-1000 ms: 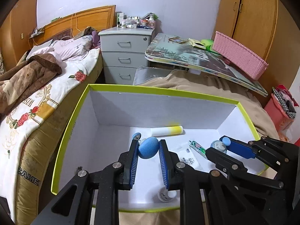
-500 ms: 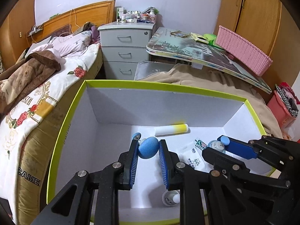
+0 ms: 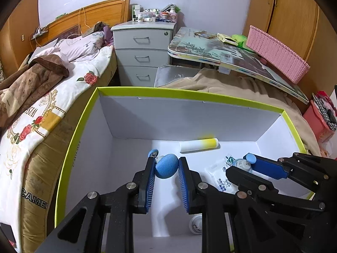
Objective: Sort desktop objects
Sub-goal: 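Lower both blue knobs into the box and open the right tool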
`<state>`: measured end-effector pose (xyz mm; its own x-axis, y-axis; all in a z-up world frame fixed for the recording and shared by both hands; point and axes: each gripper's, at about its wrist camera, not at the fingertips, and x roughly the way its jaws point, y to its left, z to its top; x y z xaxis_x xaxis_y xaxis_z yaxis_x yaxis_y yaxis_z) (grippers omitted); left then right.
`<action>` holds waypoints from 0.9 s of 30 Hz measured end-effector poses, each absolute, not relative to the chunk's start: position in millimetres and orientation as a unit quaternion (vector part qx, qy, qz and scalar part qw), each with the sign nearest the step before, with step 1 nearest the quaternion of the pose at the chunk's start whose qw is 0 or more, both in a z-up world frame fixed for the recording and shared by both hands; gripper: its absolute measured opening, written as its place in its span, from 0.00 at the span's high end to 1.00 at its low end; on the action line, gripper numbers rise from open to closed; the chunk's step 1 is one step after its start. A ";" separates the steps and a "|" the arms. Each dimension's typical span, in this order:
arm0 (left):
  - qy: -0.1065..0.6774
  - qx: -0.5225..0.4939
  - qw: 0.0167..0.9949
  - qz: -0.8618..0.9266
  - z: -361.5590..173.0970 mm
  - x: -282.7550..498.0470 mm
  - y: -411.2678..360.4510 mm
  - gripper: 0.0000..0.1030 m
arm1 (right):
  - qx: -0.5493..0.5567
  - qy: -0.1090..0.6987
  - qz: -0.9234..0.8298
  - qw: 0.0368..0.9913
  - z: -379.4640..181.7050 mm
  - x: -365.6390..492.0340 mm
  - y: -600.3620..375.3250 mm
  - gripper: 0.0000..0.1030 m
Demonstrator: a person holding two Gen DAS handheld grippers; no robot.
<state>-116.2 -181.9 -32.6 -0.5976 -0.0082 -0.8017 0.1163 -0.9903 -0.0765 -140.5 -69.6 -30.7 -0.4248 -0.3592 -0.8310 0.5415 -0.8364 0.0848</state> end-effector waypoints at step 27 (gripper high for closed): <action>0.060 0.462 0.060 -0.883 -40.1 -117.9 -185.0 0.70 | 0.487 0.102 -0.830 0.252 -40.9 -145.8 -74.6 0.73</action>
